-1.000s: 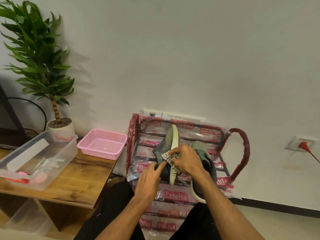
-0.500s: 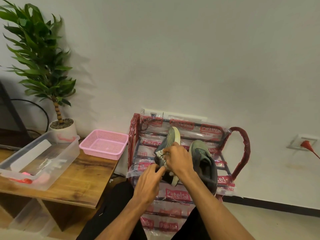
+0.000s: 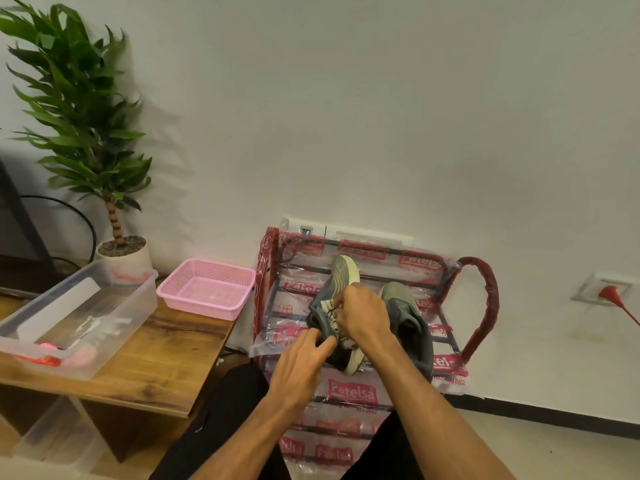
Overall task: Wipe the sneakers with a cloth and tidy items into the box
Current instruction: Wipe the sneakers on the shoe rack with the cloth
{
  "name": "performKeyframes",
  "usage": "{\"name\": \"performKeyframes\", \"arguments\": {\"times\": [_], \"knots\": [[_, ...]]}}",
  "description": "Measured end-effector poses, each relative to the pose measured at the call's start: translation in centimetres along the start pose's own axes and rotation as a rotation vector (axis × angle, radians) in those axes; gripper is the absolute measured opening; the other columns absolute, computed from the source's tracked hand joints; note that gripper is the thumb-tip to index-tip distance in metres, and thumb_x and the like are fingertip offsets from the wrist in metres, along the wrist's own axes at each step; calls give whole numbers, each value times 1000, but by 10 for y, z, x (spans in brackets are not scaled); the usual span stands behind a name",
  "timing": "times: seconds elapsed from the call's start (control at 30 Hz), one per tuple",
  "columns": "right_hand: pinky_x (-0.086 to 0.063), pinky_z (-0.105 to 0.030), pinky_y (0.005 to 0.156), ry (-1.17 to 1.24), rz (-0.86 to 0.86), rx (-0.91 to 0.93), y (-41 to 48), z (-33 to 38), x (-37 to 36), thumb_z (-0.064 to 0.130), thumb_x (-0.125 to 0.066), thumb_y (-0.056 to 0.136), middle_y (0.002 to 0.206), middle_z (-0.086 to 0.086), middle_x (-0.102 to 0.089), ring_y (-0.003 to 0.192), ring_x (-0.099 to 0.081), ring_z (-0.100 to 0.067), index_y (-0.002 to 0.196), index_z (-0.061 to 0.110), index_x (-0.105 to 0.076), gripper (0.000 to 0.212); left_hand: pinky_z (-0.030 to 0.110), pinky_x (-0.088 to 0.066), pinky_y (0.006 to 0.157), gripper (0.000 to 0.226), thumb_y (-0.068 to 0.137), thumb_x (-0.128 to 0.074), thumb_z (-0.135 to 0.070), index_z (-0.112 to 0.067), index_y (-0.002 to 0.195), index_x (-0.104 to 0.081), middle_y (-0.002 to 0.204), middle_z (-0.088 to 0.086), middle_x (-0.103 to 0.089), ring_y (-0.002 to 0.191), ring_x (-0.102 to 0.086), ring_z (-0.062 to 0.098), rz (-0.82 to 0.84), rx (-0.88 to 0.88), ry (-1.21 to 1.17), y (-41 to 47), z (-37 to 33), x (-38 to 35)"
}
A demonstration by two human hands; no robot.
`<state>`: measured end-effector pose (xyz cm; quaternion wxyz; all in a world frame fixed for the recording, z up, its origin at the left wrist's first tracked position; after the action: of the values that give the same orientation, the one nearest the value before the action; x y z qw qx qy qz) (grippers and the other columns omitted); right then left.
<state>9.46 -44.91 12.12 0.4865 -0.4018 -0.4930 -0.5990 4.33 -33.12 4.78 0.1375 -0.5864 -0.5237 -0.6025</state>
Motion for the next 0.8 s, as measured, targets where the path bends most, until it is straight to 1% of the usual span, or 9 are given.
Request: {"name": "performKeyframes", "arguments": {"times": [0.1, 0.17, 0.23, 0.3, 0.37, 0.47, 0.57, 0.67, 0.8], "knots": [[-57, -38, 78, 161, -70, -93, -1, -10, -2, 21, -69, 86, 103, -3, -72, 88, -68, -24, 104, 23, -76, 19, 17, -29, 56, 41, 78, -68, -1, -28, 87, -39, 88, -10, -46, 74, -43, 8, -2, 161, -193, 1, -2, 5], [-57, -37, 77, 266, -49, -150, -2, -17, -2, 25, -73, 83, 96, -1, -74, 81, -69, -21, 102, 27, -76, 19, 17, -32, 60, 42, 75, -60, 6, -29, 82, -38, 89, -10, -48, 80, -47, 7, -15, 337, -431, 5, -1, 7], [-57, -36, 74, 330, -44, -189, -3, -24, -2, 29, -75, 82, 91, 0, -75, 71, -66, -18, 100, 29, -76, 19, 23, -44, 61, 45, 69, -56, 14, -27, 82, -44, 89, -6, -54, 84, -54, 9, -40, 529, -716, 12, -2, 8], [-54, -31, 67, 382, -50, -199, -5, -30, -1, 30, -76, 81, 86, 0, -75, 60, -56, -13, 100, 29, -76, 18, 24, -49, 66, 45, 72, -55, 16, -23, 92, -49, 97, -2, -57, 91, -58, 11, -63, 723, -962, 20, -4, 7], [-49, -26, 60, 404, -53, -201, -8, -34, 1, 30, -76, 82, 78, 1, -74, 50, -50, -7, 100, 28, -76, 19, 21, -47, 68, 46, 79, -53, 15, -22, 106, -49, 106, 1, -58, 95, -58, 11, -56, 870, -1156, 27, -6, 4], [-49, -26, 59, 417, -39, -185, -13, -36, 4, 32, -74, 82, 70, 4, -71, 46, -49, -5, 104, 28, -76, 22, 25, -48, 72, 54, 78, -49, 17, -20, 117, -50, 112, 2, -61, 102, -58, 13, -60, 955, -1308, 36, -4, 6], [-49, -25, 64, 439, 38, -163, -14, -36, 11, 36, -74, 80, 84, 2, -74, 59, -61, -5, 112, 28, -73, 33, 37, -54, 85, 57, 76, -54, 19, -20, 118, -53, 114, 6, -66, 103, -63, 20, -64, 998, -1406, 39, 6, 6], [-46, -23, 73, 476, 171, -149, -14, -35, 19, 32, -80, 75, 115, -1, -70, 83, -64, -8, 122, 26, -69, 48, 45, -55, 89, 82, 72, -58, 25, -23, 137, -45, 119, 10, -67, 101, -68, 23, -13, 966, -1494, 39, 14, 4], [-45, -22, 86, 413, 309, -21, -20, -27, 26, 27, -83, 73, 127, -1, -64, 101, -59, -10, 135, 22, -59, 67, 38, -57, 81, 98, 69, -54, 33, -23, 147, -36, 133, 10, -58, 107, -64, 24, 58, 924, -1567, 33, 16, 6]]}}
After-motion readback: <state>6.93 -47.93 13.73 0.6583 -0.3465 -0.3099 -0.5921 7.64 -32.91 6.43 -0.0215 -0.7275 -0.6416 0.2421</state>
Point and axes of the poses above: each hand's wrist, its own y-axis towards the middle knuckle, its own x-axis out of the back of the hand, z = x × y, the point moved 3 cm from there along y, towards the middle knuckle
